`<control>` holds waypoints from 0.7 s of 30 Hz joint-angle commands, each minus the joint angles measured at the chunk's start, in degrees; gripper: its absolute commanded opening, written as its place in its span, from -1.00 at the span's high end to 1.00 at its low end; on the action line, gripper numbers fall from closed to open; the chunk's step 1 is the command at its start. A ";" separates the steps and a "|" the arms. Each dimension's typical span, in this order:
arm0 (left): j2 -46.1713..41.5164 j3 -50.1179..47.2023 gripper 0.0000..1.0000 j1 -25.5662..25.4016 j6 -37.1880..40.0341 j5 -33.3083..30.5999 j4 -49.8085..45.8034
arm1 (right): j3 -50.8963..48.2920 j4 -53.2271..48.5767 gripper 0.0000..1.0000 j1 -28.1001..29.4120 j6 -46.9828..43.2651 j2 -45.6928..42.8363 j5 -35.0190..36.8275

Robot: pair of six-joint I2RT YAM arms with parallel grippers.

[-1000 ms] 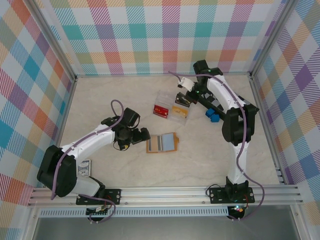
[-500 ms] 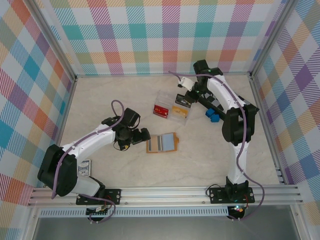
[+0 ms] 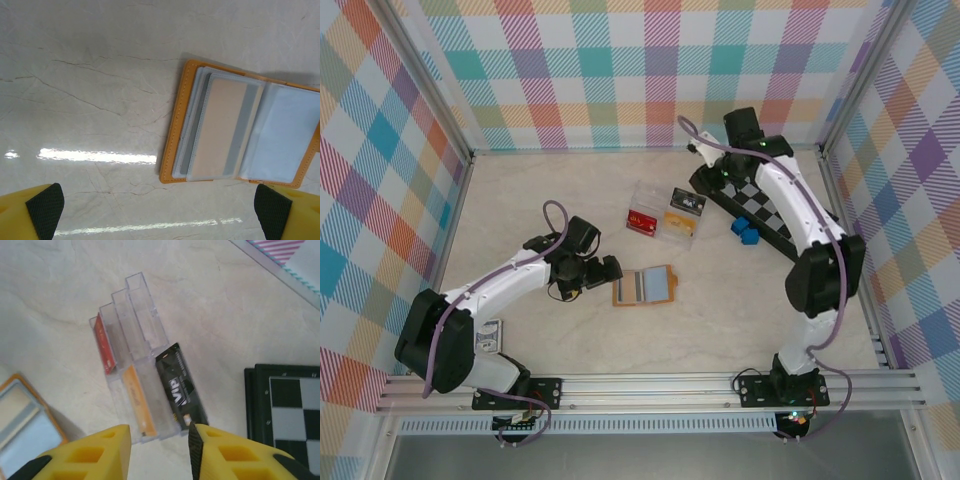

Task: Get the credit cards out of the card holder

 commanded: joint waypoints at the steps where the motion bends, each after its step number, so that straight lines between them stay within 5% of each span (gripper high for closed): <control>1: -1.99 -1.31 -1.00 0.42 -0.99 2.39 2.53 | -7.21 3.52 0.22 1.09 17.17 -5.25 -2.49; 6: -2.75 -1.99 -0.93 0.31 -1.98 3.44 4.07 | -24.01 11.60 -0.01 6.40 33.51 -16.91 -0.10; 11: -2.32 -2.26 -0.79 0.31 -2.33 3.59 4.57 | -33.70 14.24 -0.03 12.17 47.10 -20.96 -1.91; 21: 0.68 -3.02 -0.25 0.22 -4.16 6.90 8.51 | -41.37 24.42 -0.04 24.87 55.00 -13.82 -1.85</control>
